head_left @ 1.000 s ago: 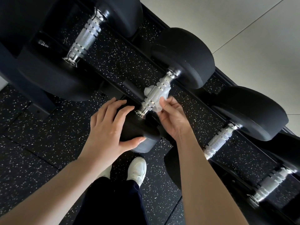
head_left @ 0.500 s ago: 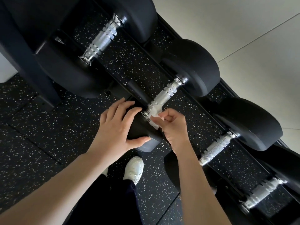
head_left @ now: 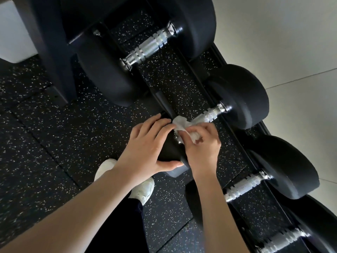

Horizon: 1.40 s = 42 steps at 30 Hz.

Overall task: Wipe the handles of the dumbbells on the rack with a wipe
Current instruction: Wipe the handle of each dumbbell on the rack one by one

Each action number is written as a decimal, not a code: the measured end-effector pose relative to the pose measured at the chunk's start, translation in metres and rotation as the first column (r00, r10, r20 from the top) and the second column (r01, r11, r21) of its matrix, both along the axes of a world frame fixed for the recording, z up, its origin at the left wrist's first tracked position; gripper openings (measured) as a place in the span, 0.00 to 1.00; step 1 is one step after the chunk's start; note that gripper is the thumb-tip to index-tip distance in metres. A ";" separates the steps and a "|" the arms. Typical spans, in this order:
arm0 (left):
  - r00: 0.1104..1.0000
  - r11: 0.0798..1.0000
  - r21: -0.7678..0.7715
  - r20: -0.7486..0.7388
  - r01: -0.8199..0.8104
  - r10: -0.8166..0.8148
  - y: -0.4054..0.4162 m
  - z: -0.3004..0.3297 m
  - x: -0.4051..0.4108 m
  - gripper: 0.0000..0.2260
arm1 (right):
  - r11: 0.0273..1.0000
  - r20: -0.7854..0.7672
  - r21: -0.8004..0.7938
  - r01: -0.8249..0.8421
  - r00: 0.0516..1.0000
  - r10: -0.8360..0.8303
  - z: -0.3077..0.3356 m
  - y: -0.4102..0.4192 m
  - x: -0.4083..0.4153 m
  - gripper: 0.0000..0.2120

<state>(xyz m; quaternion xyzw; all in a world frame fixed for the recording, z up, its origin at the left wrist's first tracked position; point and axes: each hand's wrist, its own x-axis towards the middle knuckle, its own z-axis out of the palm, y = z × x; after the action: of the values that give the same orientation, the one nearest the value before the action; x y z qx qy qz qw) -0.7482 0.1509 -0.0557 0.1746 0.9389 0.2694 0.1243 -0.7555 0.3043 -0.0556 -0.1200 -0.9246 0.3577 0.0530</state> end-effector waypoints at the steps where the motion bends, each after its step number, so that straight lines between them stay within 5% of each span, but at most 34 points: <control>1: 1.000 1.000 0.005 0.004 -0.011 0.011 0.000 0.000 0.000 0.38 | 1.000 0.011 0.017 -0.021 1.000 0.020 -0.001 0.000 -0.002 0.06; 9: 0.998 0.997 0.046 -0.001 -0.058 0.058 0.000 -0.004 0.002 0.39 | 0.983 0.112 0.125 -0.137 0.986 0.123 -0.002 0.000 -0.004 0.04; 25: 0.996 0.994 0.078 -0.008 -0.083 0.084 0.001 -0.007 0.003 0.38 | 0.947 0.385 0.308 -0.088 0.922 -0.039 0.016 -0.009 -0.044 0.09; 35: 0.997 0.993 0.085 -0.004 -0.076 0.077 0.000 -0.006 0.002 0.38 | 0.905 0.241 0.414 0.094 0.948 -0.209 0.023 0.008 -0.071 0.10; 42: 0.997 0.994 0.080 -0.002 -0.074 0.074 0.000 -0.006 0.003 0.38 | 0.822 -0.060 0.356 0.445 0.888 -0.455 0.015 -0.006 -0.067 0.09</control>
<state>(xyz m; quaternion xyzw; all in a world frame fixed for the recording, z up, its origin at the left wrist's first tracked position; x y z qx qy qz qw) -0.7456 0.1508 -0.0621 0.1453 0.9335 0.3107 0.1046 -0.8230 0.2980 -0.0402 -0.3278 -0.9203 0.1581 0.1439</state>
